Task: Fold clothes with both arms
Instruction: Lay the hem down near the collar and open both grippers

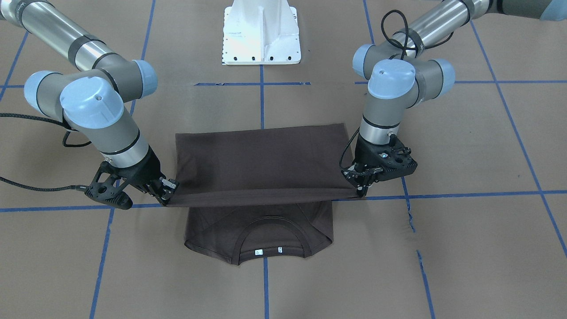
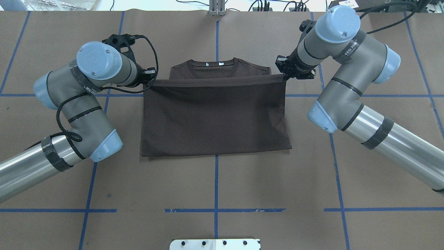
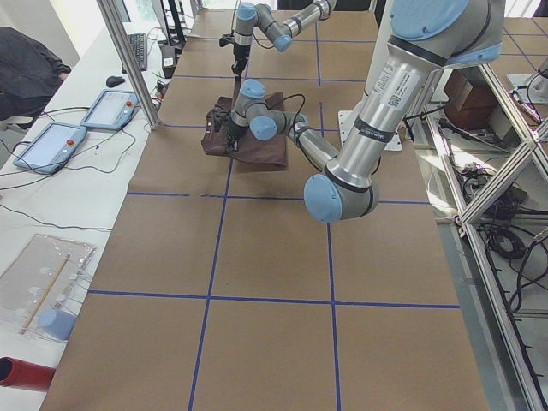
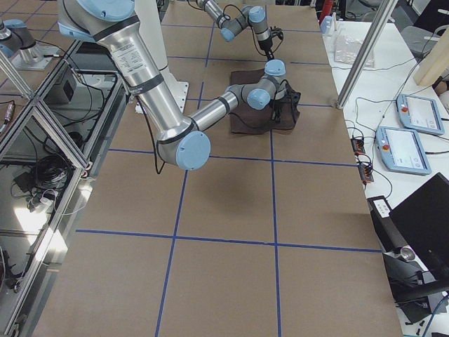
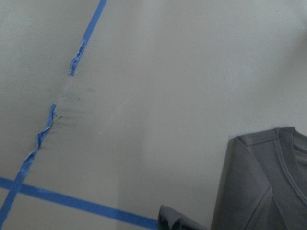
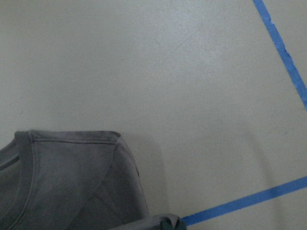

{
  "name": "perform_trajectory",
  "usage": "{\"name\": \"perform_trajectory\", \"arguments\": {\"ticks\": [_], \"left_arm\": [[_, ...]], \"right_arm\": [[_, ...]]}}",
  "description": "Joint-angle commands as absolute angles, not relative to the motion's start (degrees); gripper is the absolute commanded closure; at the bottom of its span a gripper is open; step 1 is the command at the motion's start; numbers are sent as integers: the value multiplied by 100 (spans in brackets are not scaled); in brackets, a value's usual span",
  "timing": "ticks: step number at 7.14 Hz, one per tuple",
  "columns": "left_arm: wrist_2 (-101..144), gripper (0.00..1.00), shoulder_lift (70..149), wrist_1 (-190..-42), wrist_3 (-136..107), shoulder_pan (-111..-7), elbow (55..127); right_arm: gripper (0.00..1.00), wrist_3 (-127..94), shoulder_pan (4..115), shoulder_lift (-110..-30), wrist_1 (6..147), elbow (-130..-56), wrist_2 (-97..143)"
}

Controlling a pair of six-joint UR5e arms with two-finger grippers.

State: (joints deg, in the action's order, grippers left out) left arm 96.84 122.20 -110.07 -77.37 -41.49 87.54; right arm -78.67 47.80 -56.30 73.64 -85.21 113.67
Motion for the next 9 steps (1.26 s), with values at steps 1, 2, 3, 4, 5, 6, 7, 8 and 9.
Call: {"name": "perform_trajectory", "arguments": {"ticks": [1,2,3,4,5,6,7,8,9], "left_arm": [[9659,100,12322,-11145,-7734,-4175,8430],[9659,100,12366,-11145,-7734,-4175,8394],[9659,100,12384,-11136,-7734,-4175,8394],[9659,100,12419,-11144,-7734,-4166,8394],[9659,100,12462,-11145,-7734,-4166,8385],[9659,100,12472,-11153,-7743,-4175,8367],[9659,33,12498,-11153,-7734,-4175,8358],[9668,0,12585,-11153,-7734,-4210,8350],[9711,0,12664,-11153,-7734,-4332,8341]], "right_arm": [[100,-7857,4843,-5581,7356,-8376,11364],[100,-7857,4869,-5329,7356,-8115,11364],[100,-7857,4887,-5170,7356,-7912,11373],[100,-7857,4887,-5124,7339,-7901,11373],[100,-7875,4887,-5115,7069,-7814,11373],[100,-7875,4887,-5141,6901,-7709,11373],[43,-7875,4887,-5168,6865,-7691,11382],[0,-7892,4887,-5159,6821,-7708,11391],[0,-7893,4895,-5150,6820,-7734,11521]]}}
